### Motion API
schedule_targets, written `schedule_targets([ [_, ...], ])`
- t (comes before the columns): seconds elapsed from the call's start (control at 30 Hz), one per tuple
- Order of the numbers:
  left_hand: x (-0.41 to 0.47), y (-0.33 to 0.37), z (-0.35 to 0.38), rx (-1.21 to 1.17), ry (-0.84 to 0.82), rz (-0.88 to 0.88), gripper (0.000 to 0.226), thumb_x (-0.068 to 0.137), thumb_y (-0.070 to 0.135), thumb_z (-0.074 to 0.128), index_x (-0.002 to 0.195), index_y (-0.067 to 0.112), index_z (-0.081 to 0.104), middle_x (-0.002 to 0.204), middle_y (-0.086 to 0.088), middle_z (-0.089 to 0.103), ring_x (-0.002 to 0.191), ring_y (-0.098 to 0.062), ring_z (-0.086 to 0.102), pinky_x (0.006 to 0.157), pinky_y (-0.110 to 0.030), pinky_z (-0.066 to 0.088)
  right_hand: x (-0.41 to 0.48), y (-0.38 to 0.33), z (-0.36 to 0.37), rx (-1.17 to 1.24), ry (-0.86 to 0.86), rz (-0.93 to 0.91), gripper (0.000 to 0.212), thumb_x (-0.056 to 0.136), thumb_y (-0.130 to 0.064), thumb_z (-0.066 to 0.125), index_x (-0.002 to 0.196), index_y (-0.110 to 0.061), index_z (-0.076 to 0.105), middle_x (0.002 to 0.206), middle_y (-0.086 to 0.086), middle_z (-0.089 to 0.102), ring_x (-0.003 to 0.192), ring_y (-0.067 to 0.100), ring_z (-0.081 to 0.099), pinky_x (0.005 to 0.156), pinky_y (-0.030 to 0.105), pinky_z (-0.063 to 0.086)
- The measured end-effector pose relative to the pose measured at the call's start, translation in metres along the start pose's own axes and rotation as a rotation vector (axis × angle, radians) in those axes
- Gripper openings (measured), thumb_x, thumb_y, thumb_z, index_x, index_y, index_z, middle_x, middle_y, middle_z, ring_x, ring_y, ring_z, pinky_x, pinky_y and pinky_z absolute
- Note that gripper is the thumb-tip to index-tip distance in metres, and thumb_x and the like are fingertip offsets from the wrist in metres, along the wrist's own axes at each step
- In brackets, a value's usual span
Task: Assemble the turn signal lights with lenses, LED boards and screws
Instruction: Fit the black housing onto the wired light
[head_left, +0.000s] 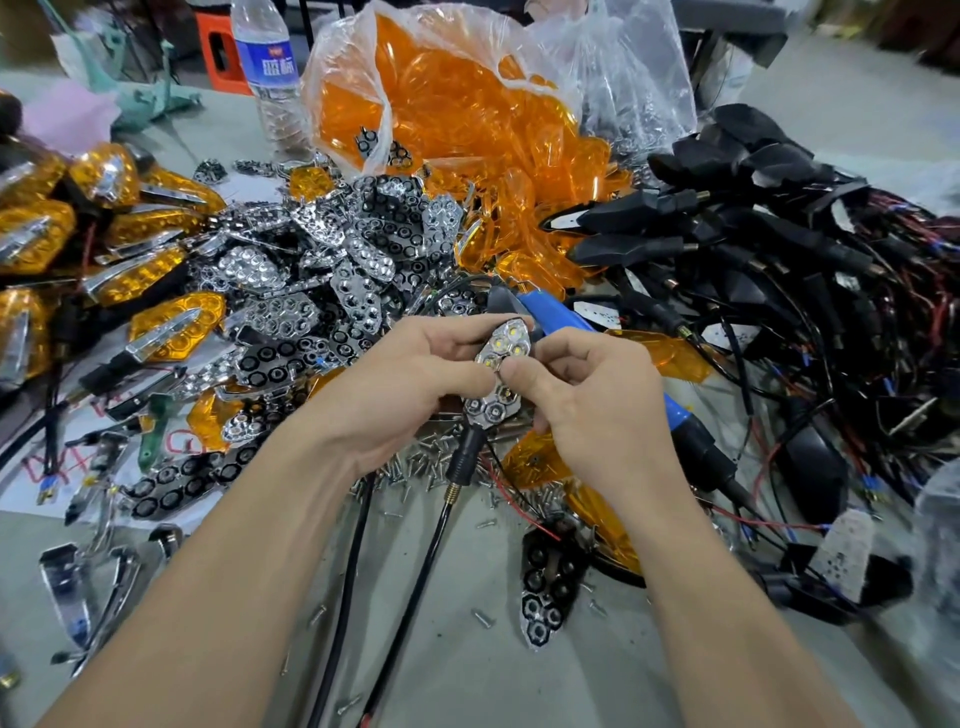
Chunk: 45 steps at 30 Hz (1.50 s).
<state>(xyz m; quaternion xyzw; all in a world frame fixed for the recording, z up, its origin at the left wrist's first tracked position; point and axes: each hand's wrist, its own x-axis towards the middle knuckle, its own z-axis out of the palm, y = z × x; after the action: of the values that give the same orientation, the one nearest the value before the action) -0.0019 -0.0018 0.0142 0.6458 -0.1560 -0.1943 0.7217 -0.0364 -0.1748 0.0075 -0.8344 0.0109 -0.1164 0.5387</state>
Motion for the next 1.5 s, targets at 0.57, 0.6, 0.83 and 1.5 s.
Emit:
schedule_targets([
  [0.57, 0.003, 0.001, 0.006, -0.035, 0.124, 0.033, 0.045, 0.074, -0.017, 0.069, 0.105, 0.013, 0.080, 0.094, -0.009, 0.079, 0.080, -0.016, 0.073, 0.071, -0.023, 0.060, 0.008, 0.005, 0.000, 0.199, 0.002, 0.044, 0.021, 0.088, -0.026, 0.080, 0.070, -0.018, 0.078, 0.053, 0.003, 0.065, 0.044, 0.013, 0.050, 0.046, 0.029, 0.041],
  [0.6, 0.004, 0.001, 0.004, -0.068, 0.170, 0.006, 0.045, 0.074, -0.017, 0.068, 0.109, 0.010, 0.078, 0.092, -0.010, 0.080, 0.075, -0.017, 0.074, 0.067, -0.025, 0.061, 0.010, 0.005, -0.005, 0.206, 0.037, 0.049, 0.022, 0.090, -0.025, 0.077, 0.070, -0.017, 0.078, 0.056, 0.005, 0.066, 0.045, 0.013, 0.052, 0.047, 0.030, 0.044],
  [0.83, 0.009, 0.000, -0.010, -0.098, 0.406, -0.078, 0.041, 0.084, -0.023, 0.056, 0.112, 0.002, 0.073, 0.081, -0.008, 0.078, 0.063, -0.018, 0.071, 0.057, -0.026, 0.058, 0.008, 0.005, -0.044, -0.414, -0.335, -0.090, 0.038, 0.082, -0.005, 0.080, 0.089, -0.042, 0.080, 0.064, -0.015, 0.067, 0.046, 0.000, 0.056, 0.043, 0.010, 0.039],
  [1.5, 0.010, -0.005, 0.001, -0.060, 0.397, 0.046, 0.044, 0.078, -0.020, 0.061, 0.088, 0.016, 0.084, 0.084, -0.007, 0.080, 0.066, -0.016, 0.071, 0.058, -0.025, 0.057, -0.006, -0.009, 0.019, 0.179, -0.050, -0.034, 0.024, 0.074, -0.025, 0.076, 0.089, -0.028, 0.057, 0.086, 0.004, 0.069, 0.078, 0.030, 0.067, 0.078, 0.054, 0.059],
])
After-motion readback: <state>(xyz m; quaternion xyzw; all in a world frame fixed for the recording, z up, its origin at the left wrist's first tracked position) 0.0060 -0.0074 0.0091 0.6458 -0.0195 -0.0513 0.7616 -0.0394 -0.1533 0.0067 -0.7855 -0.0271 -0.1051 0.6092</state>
